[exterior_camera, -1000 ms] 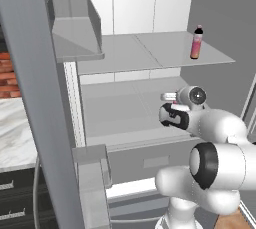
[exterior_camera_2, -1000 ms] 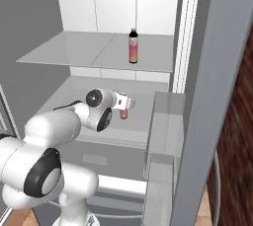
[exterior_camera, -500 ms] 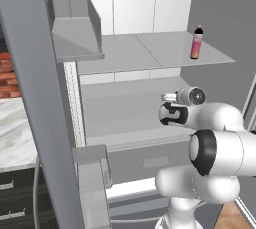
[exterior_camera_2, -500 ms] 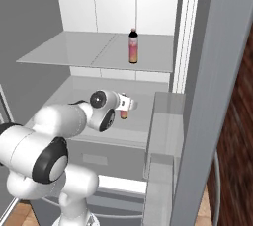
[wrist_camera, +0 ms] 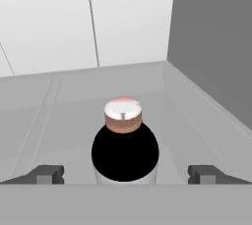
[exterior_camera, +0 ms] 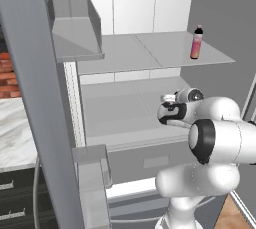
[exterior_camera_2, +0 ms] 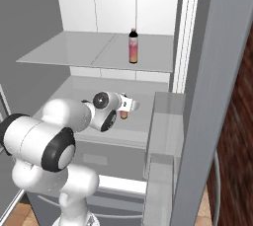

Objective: Open the fridge, grab two sodas, and place both sodas inside the bowl with ice on the dining counter.

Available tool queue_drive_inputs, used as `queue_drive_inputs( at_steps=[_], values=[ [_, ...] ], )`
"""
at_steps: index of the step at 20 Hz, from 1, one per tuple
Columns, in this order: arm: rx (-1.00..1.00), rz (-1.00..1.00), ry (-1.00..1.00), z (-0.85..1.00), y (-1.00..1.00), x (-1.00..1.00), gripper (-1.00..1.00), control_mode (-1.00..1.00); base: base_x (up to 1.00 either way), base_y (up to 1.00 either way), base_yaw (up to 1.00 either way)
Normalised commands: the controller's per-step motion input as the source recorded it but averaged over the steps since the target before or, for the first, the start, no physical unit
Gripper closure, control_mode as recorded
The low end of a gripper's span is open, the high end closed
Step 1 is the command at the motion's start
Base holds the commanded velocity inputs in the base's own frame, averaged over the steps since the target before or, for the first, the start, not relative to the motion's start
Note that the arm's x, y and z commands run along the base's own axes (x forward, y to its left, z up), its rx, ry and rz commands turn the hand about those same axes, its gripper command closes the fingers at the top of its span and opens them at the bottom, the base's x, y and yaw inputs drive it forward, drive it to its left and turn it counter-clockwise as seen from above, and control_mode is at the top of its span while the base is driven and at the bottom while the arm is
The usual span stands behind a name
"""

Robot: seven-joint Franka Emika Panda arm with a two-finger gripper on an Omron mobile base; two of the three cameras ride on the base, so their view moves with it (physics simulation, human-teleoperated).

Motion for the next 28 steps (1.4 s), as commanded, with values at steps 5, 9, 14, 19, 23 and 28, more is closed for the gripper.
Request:
queue_drive_inputs(
  at_steps=[5, 9, 14, 19, 23, 28],
  values=[
    [0.0, 0.0, 0.0, -0.13, 0.0, 0.16, 1.0, -1.0, 0.0, 0.0, 0.0],
    [0.0, 0.0, 0.0, -0.15, 0.0, 0.11, 1.0, -1.0, 0.0, 0.0, 0.0],
    [0.0, 0.0, 0.0, -0.09, 0.0, 0.04, 1.0, -1.0, 0.0, 0.0, 0.0],
    [0.01, 0.0, 0.0, -0.01, 0.0, -0.01, 1.0, -1.0, 0.0, 0.0, 0.0],
    [0.06, 0.0, -0.08, 0.0, 0.0, -0.29, 1.0, -1.0, 0.0, 0.0, 0.0],
    [0.05, 0.0, -0.04, 0.04, 0.0, -0.58, 1.0, -1.0, 0.0, 0.0, 0.0]
  ],
)
